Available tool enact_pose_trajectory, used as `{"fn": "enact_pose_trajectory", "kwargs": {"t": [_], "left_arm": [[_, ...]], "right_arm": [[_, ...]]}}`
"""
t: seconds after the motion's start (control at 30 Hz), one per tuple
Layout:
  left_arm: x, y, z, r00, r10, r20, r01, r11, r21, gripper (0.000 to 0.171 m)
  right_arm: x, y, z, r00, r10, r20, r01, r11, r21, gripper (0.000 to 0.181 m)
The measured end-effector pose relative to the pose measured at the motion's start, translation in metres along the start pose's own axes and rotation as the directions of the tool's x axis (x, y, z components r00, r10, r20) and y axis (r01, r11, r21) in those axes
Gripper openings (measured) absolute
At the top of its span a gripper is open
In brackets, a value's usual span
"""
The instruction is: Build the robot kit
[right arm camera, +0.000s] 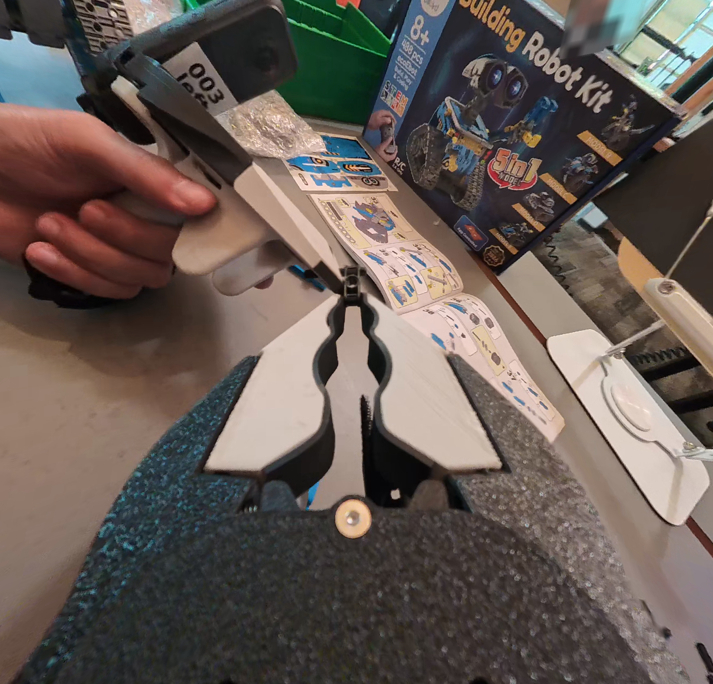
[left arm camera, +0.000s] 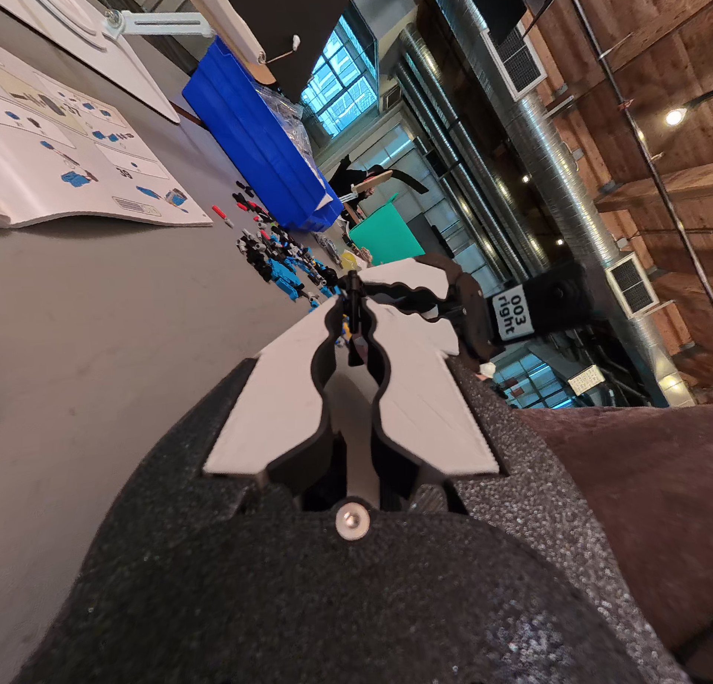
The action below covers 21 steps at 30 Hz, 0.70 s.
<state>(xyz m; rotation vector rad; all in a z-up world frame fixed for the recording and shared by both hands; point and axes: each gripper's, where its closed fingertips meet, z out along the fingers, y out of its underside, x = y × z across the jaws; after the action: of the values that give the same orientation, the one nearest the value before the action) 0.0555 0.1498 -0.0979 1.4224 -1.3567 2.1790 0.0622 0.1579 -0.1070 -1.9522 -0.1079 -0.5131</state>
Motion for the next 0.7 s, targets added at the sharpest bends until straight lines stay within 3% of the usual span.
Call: {"fn": "enact_pose_trajectory", "kwargs": {"t": [0.3, 0.43, 0.53, 0.63, 0.7], "left_arm": [[0.000, -0.003, 0.000, 0.999, -0.040, -0.019, 0.041, 0.999, 0.026, 0.008], [0.001, -0.005, 0.002, 0.994, -0.094, -0.055, 0.096, 0.995, 0.036, 0.019], [0.003, -0.005, 0.002, 0.999, -0.030, -0.033, 0.031, 0.999, 0.030, 0.006], [0.004, -0.004, -0.001, 0.999, 0.034, -0.007, -0.034, 0.999, 0.007, 0.006], [0.003, -0.003, -0.002, 0.995, 0.099, 0.022, -0.099, 0.995, -0.022, 0.006]], "right_arm": [[0.002, -0.004, 0.000, 0.999, -0.004, -0.051, 0.004, 1.000, 0.014, 0.007], [0.005, 0.002, 0.001, 0.998, 0.000, -0.067, -0.001, 1.000, -0.014, 0.007], [0.000, -0.003, 0.002, 0.997, -0.008, -0.070, 0.008, 1.000, -0.002, 0.007], [-0.004, -0.004, 0.002, 0.999, 0.053, -0.010, -0.053, 0.998, 0.023, 0.008], [-0.008, -0.002, -0.002, 0.986, 0.121, 0.112, -0.127, 0.991, 0.045, 0.017]]}}
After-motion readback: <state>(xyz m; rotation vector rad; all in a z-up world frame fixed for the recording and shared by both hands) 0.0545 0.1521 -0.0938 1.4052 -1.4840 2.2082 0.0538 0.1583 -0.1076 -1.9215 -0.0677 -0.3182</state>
